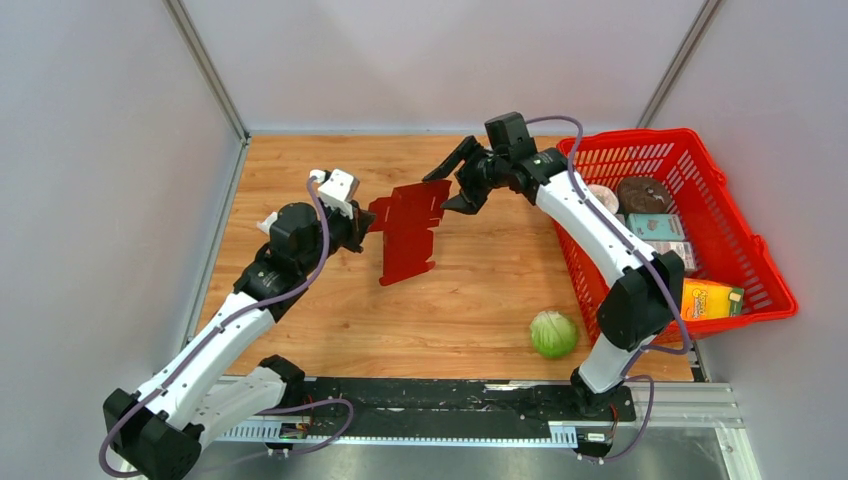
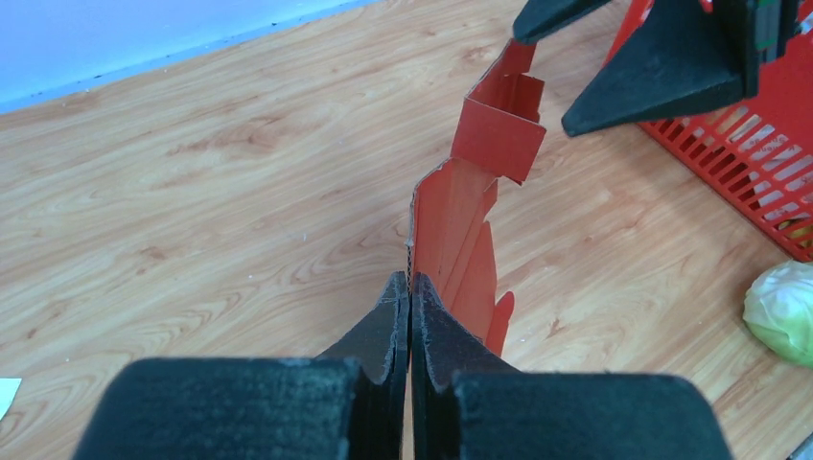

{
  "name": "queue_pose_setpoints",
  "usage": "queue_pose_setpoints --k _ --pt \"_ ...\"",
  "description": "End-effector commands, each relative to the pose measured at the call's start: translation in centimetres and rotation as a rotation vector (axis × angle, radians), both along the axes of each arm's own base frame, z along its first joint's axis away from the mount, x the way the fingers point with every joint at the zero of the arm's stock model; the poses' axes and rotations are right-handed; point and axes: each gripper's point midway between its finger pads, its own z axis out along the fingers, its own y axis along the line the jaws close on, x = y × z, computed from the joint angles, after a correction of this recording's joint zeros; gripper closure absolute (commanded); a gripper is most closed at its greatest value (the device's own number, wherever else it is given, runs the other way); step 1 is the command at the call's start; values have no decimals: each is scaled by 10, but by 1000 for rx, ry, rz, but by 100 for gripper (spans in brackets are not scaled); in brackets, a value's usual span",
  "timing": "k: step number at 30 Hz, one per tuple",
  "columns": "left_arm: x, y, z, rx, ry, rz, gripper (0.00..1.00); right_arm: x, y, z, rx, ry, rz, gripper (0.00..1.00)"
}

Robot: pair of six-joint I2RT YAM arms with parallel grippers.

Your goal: Fold the paper box

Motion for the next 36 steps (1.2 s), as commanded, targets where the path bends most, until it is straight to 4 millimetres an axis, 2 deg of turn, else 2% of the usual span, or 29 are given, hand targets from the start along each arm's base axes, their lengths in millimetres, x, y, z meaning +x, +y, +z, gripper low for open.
queue_pose_setpoints --k 1,9,13,18,22,29,36 --pt "0 -3 13 0 -73 -36 100 -6 16 1 132 157 -72 32" --pt "-2 -8 7 21 -71 -72 100 -6 15 -2 139 185 -118 34" --pt "-2 -11 5 44 -74 -82 100 -6 20 -2 172 203 -110 46" --pt "-2 -10 3 63 -76 -78 100 -6 21 -5 181 224 -124 46" --pt "-1 -9 1 78 -78 -74 100 -6 21 -6 187 229 -139 58" --pt "-3 -10 1 92 -88 -81 100 -6 27 -12 202 260 -126 60" --pt "-4 -9 2 89 -95 -78 100 -7 30 -14 213 272 -125 75"
